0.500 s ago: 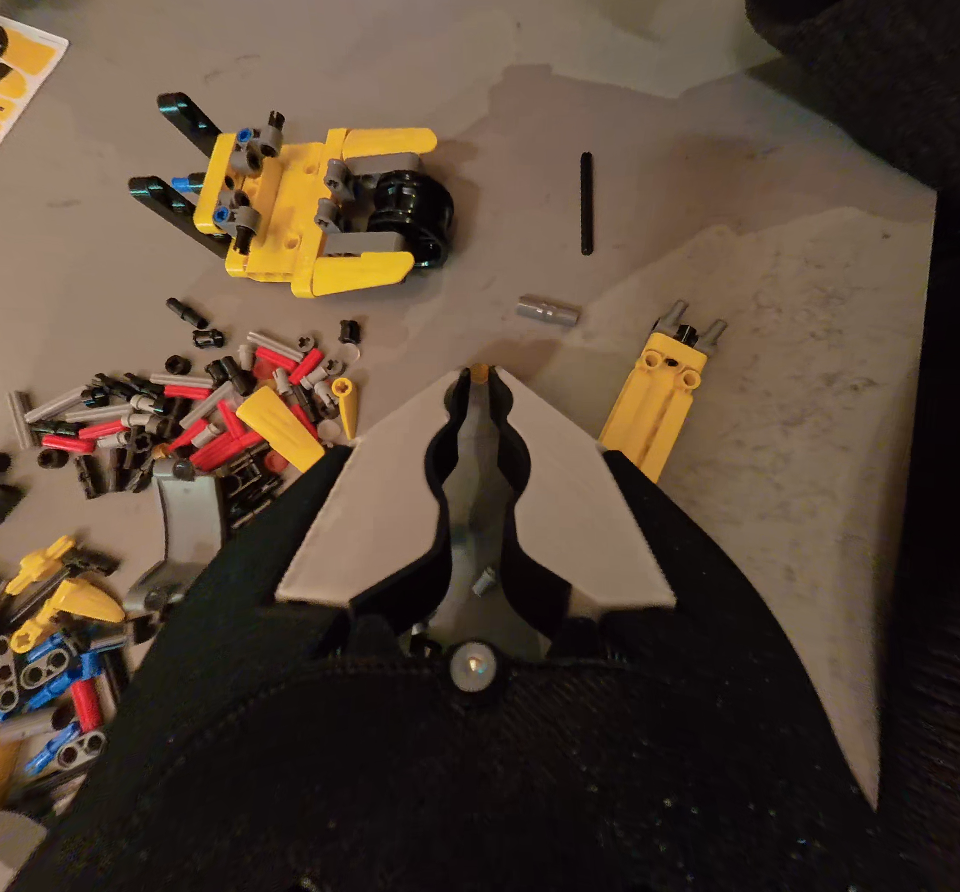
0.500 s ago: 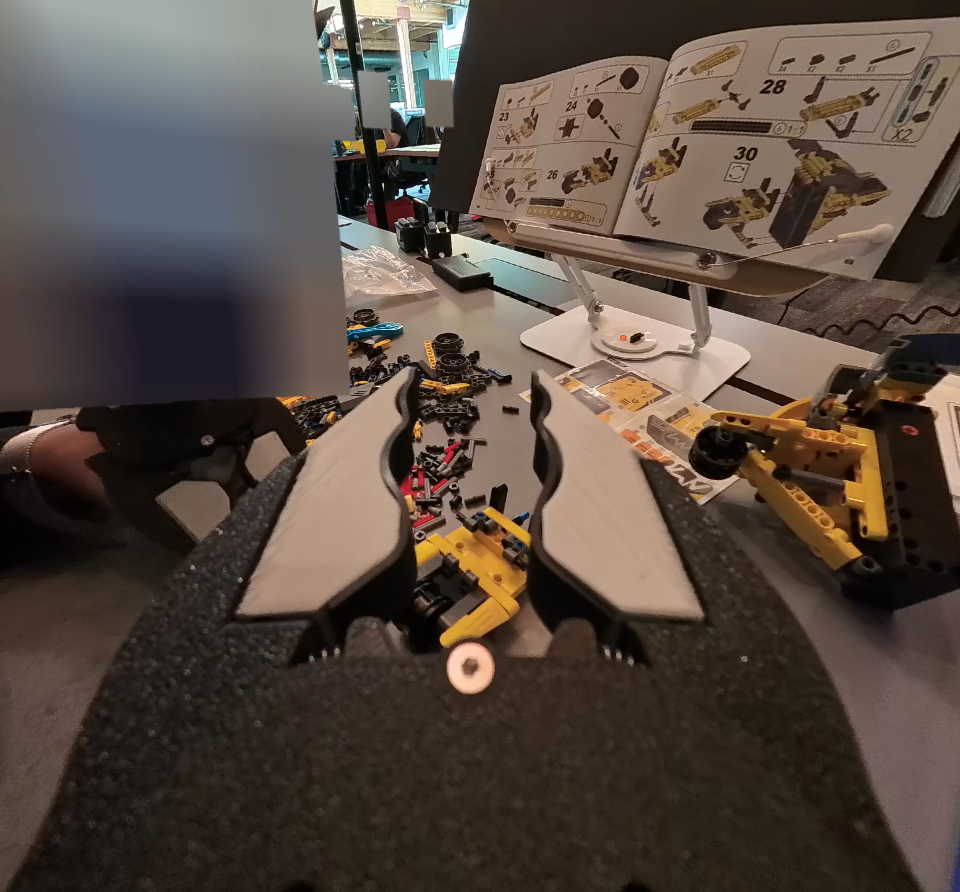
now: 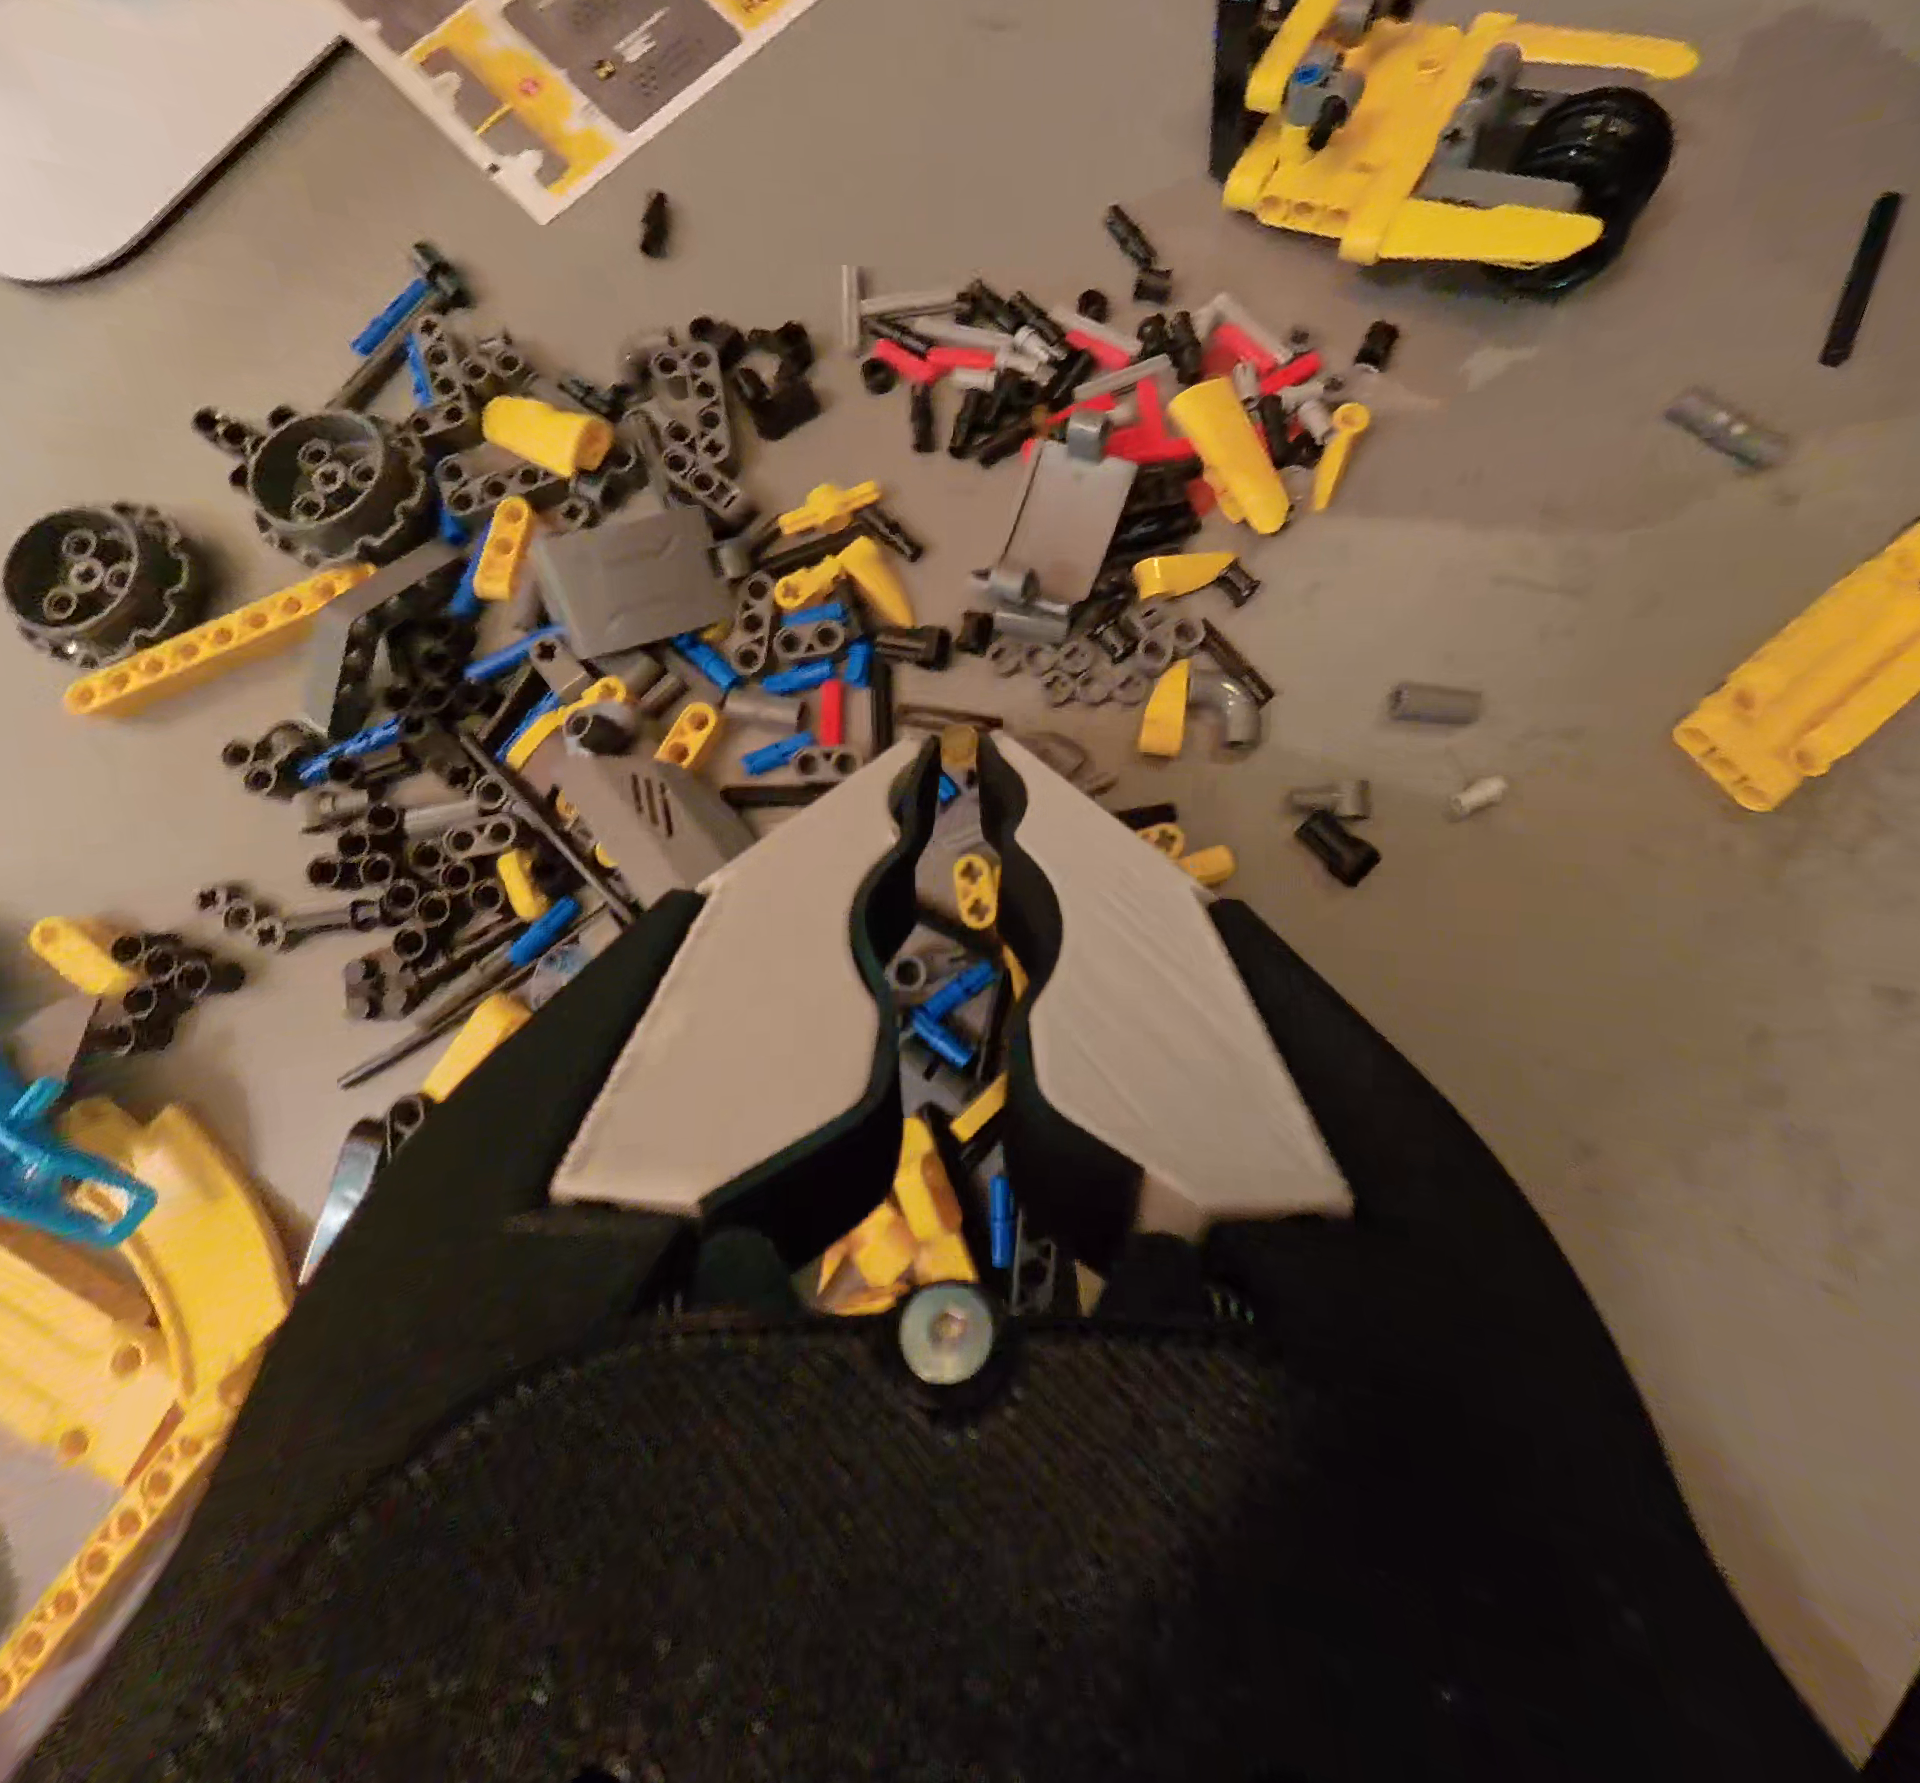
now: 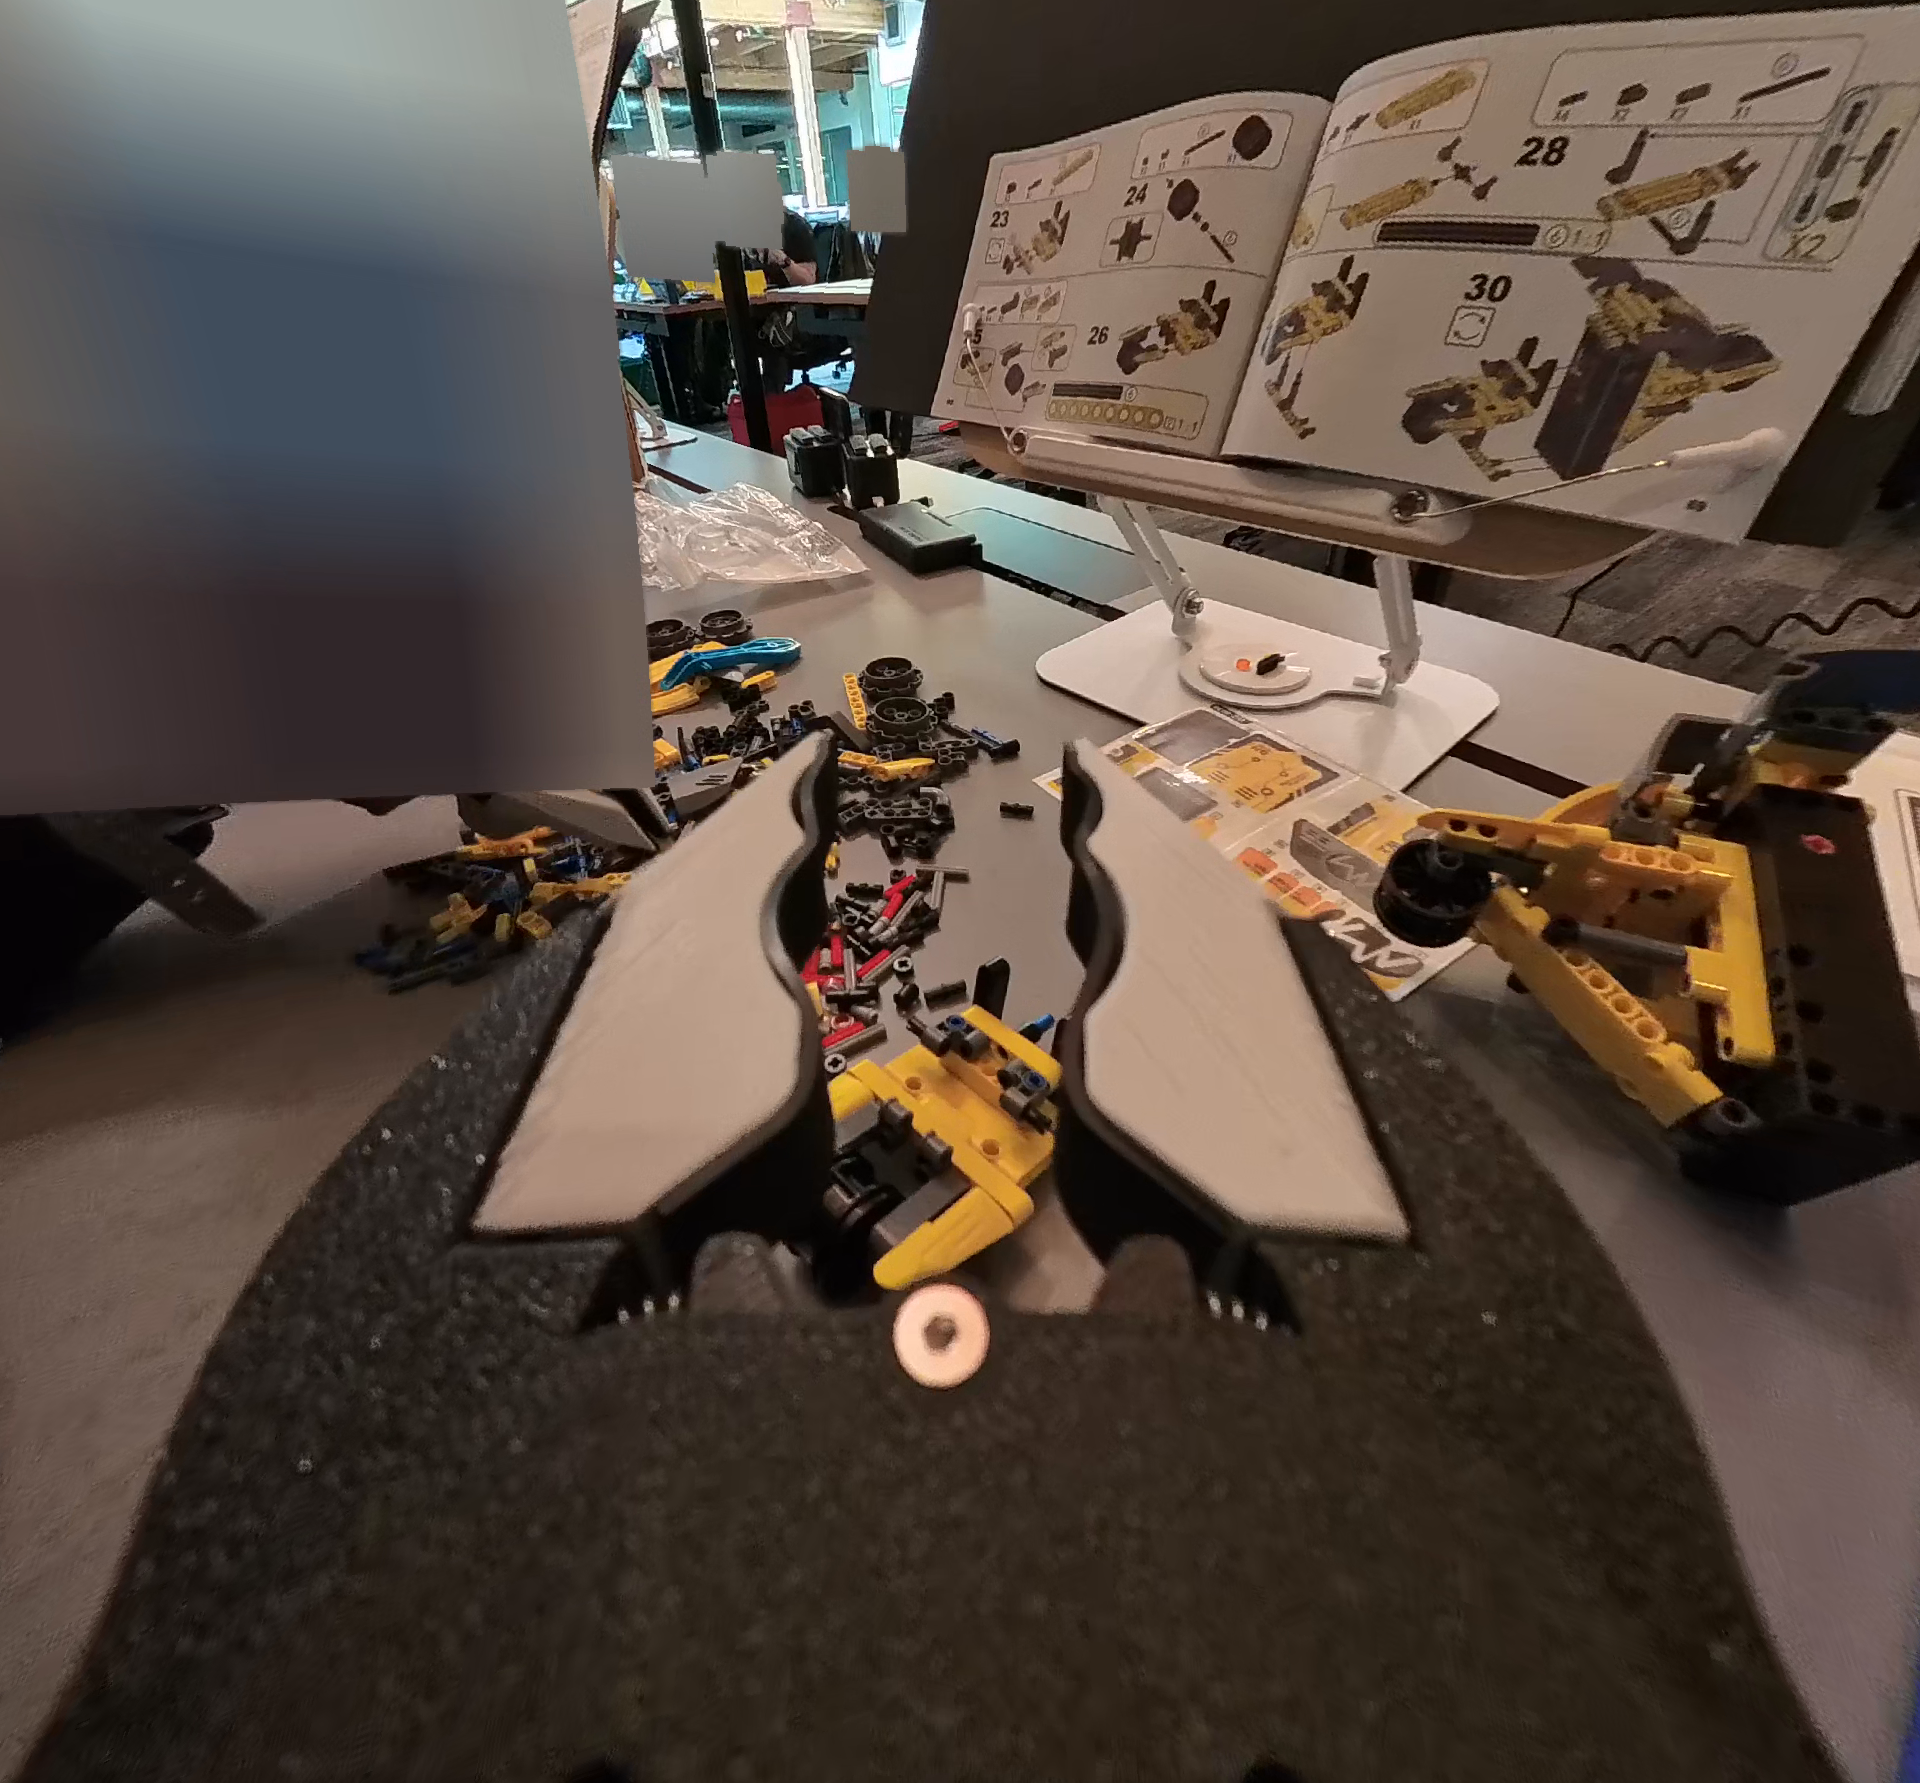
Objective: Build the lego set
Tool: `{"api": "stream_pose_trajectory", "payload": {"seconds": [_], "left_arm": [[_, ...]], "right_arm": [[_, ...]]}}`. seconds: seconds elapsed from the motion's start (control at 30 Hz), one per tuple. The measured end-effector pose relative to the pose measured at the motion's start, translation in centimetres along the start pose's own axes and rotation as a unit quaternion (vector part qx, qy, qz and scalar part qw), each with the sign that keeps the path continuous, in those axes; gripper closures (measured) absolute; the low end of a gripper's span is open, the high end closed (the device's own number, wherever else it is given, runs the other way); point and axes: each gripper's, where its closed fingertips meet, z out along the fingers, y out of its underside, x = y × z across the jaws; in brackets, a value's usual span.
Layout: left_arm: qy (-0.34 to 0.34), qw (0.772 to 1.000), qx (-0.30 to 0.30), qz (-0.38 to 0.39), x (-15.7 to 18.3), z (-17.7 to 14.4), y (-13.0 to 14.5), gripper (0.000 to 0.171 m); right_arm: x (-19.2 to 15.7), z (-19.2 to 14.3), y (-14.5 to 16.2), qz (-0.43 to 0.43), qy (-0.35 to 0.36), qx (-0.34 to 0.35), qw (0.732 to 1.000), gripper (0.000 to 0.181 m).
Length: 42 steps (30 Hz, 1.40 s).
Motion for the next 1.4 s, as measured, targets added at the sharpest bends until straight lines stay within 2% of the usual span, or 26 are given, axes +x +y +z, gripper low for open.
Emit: {"api": "stream_pose_trajectory", "payload": {"seconds": [0.03, 0.17, 0.47, 0.63, 0.73, 0.9, 1.1, 1.4], "left_arm": [[0.003, 1.0, 0.004, -0.006, -0.1, -0.1, 0.1, 0.168], [0.009, 0.999, 0.015, -0.036, -0.7, -0.4, 0.3, 0.146], [-0.069, 0.994, 0.053, -0.07, -5.4, -3.2, -0.3, 0.146], [-0.106, 0.99, 0.074, -0.054, -7.7, -5.3, -2.2, 0.145], [-0.109, 0.989, 0.086, -0.053, -9.1, -5.4, -2.9, 0.146], [-0.052, 0.987, 0.107, -0.105, -8.6, -3.7, -1.6, 0.147], [-0.075, 0.983, 0.112, -0.124, -9.2, -4.6, 0.4, 0.146], [-0.067, 0.974, 0.17, -0.136, -9.0, -5.6, 0.5, 0.154]], "right_arm": [[0.0, 0.0, 0.1, 0.0, 0.001, -0.001, 1.0, 0.139], [0.3, 0.1, 0.3, 0.004, 0.002, -0.003, 1.0, 0.139], [0.5, 0.3, 0.7, 0.009, 0.003, -0.009, 1.0, 0.139], [0.5, 0.3, 0.9, 0.01, 0.003, -0.012, 1.0, 0.139], [0.5, 0.3, 0.9, 0.009, 0.004, -0.013, 1.0, 0.139], [0.8, 0.4, 1.1, 0.005, 0.01, -0.017, 1.0, 0.139], [0.8, 0.6, 1.5, 0.02, 0.002, -0.02, 1.0, 0.139], [1.0, 1.0, 2.2, 0.03, 0.001, -0.03, 0.999, 0.139]]}}
